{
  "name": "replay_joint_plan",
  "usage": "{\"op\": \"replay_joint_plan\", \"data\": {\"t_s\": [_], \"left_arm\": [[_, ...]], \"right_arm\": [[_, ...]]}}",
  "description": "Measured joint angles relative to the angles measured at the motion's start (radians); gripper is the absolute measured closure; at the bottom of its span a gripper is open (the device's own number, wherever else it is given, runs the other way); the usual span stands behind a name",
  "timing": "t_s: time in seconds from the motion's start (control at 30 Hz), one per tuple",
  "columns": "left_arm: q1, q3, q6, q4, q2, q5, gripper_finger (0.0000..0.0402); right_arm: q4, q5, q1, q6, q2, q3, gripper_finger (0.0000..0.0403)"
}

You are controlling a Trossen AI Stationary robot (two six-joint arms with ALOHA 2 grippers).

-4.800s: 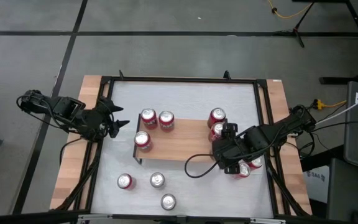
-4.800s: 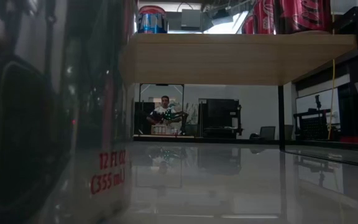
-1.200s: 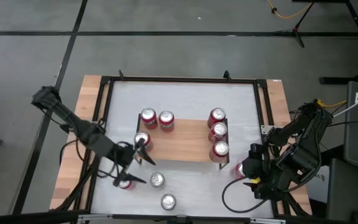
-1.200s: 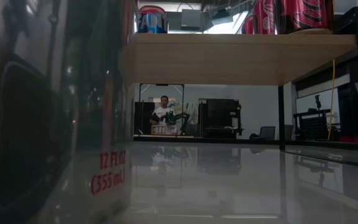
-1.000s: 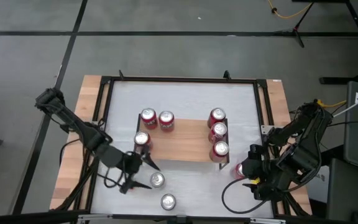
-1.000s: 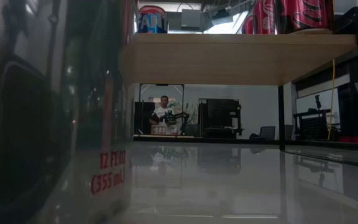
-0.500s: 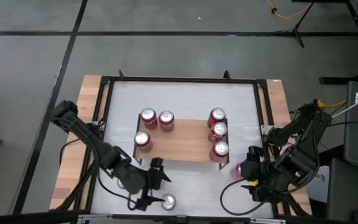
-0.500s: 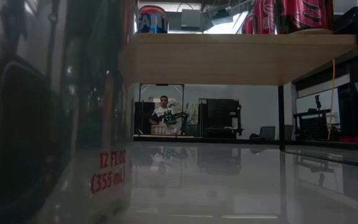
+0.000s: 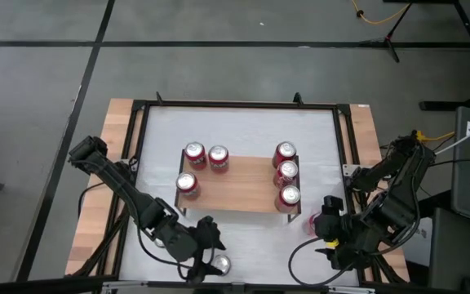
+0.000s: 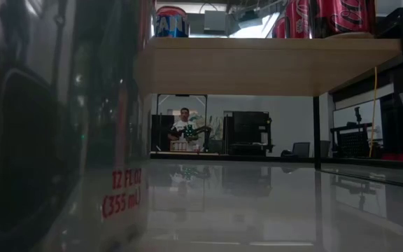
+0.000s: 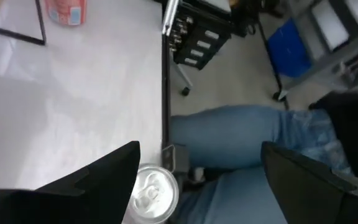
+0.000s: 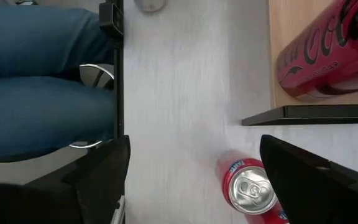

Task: Place canned beverage on shelf
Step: Put the silver soda can on the shelf

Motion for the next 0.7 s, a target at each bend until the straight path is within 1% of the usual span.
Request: {"op": "replay_joint_plan", "data": {"t_s": [0.1,0.17,0.33,0.57,0.7], "left_arm": [[0.0,0.0,-0.094,0.035,0.001,-0.049,0.0074],[0.0,0.0,-0.125,0.057,0.01,-0.076,0.0074],[-0.007,0.0,-0.123,0.071,0.02,-0.086,0.0075],[-0.068,0.0,-0.102,0.065,0.033,-0.171,0.0096],[-0.104,0.0,-0.099,0.046,0.036,-0.243,0.0109]], "right_arm": [[0.0,0.0,0.0,0.0,0.0,0.0,0.0056],[0.0,0.0,0.0,0.0,0.0,0.0,0.0056],[-0.001,-0.001,0.0,0.0,0.0,0.0,0.0056],[-0.001,-0.001,0.0,-0.001,0.0,0.0,0.0056],[-0.002,0.0,0.0,-0.002,0.0,0.0,0.0056]]}}
